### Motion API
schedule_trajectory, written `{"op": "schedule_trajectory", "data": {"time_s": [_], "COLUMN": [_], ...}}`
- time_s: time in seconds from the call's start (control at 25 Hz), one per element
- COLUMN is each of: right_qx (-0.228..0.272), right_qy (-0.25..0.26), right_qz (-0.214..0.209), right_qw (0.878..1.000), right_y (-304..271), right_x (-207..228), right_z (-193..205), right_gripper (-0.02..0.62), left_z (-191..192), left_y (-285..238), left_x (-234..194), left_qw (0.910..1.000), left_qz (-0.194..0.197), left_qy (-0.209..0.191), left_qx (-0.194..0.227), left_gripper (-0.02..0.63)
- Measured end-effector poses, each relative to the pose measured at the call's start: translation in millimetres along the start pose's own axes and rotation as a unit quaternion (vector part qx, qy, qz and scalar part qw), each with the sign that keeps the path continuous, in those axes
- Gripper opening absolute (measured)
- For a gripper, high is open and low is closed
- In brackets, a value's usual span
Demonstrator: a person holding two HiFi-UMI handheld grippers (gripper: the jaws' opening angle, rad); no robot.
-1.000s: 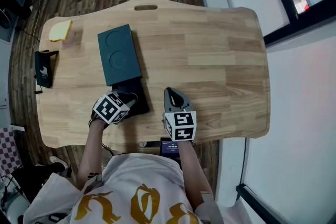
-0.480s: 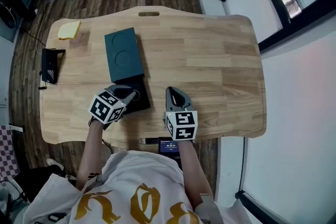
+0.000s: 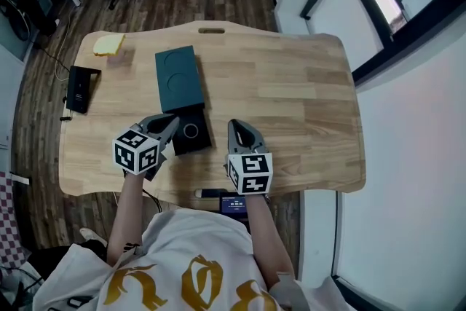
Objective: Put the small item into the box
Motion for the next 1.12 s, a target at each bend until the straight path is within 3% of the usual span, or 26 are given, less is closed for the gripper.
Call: {"op": "schedule_trajectory", "data": {"time_s": [0.4, 0.76, 1.12], "right_qx": [0.028, 0.036, 0.043], "right_qy": [0.024, 0.041, 0.038], "right_qz": [-0.015, -0.016, -0.014], "right_qw": [0.999, 0.998, 0.998], "right_y": [22, 30, 39], "right_x": [-31, -39, -34], "right_z": [-14, -18, -19], "right_gripper": [0.005, 0.005, 0.003], "left_z": [-20, -23, -25], "left_y": [41, 60, 57], "left_x": [1, 1, 11], "left_qw": [0.9943, 0.9891, 0.9896], "left_qz": [-0.051, -0.077, -0.061], "left_qy": [-0.002, -0.008, -0.001], "left_qx": [0.094, 0.125, 0.13], "left_gripper": [0.003, 0.003, 0.003]}}
Point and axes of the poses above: the fingertips, and each gripper's own axes: y backward along the fingers, x to its right, z out of its underside, the point moved 2 cm from there along y, backward along the fingers, and after that the axes turned 5 degrees about -z, right-handed, at the moved point
